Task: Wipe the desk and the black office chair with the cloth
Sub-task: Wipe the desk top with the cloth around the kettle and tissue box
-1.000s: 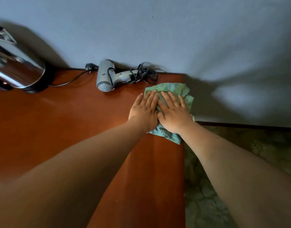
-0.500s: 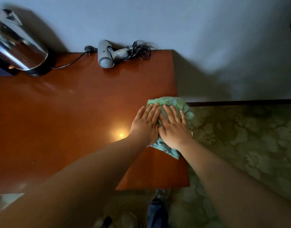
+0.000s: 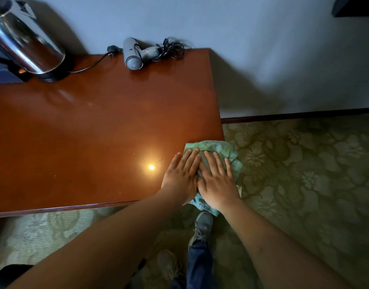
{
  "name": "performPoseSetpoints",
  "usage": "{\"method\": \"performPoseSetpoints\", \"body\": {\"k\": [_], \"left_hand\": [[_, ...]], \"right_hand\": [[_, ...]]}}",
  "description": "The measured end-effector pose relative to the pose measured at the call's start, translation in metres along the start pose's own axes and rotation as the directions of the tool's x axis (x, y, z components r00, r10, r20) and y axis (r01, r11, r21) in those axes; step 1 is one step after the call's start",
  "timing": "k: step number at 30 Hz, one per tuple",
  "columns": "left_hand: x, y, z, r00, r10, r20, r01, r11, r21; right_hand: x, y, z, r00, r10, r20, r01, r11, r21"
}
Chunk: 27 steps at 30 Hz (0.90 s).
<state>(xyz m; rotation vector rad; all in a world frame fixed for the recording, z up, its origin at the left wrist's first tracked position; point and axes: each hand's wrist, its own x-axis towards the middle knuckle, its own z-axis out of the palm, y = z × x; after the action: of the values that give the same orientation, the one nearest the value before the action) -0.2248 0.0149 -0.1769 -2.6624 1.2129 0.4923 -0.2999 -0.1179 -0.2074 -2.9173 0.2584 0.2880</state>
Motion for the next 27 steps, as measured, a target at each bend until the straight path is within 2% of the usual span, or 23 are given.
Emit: {"method": "performPoseSetpoints", "body": {"k": [10,12,16,27], "left_hand": [[0.004,-0.008,0.003,0.999,0.034,-0.003,-0.034,0.999,-0.018],[0.023,-0.017,-0.006,1.000,0.019,-0.006,-0.019,0.999,-0.028],[0.079,-0.043,-0.025,0.997,-0.073,-0.018,0.072,0.996,-0.054],[0.190,-0.104,-0.055,0.974,-0.224,-0.040,0.218,0.969,-0.118]], "right_hand": [[-0.001,-0.003,-0.002,0.994,0.011,-0.109,-0.008,1.000,0.026],[0.022,0.003,-0.006,0.990,0.001,-0.143,0.004,0.999,0.033],[0.093,0.021,-0.023,0.994,-0.067,-0.087,0.068,0.998,0.006],[0.243,0.052,-0.058,0.973,-0.206,-0.104,0.201,0.978,-0.058]]}}
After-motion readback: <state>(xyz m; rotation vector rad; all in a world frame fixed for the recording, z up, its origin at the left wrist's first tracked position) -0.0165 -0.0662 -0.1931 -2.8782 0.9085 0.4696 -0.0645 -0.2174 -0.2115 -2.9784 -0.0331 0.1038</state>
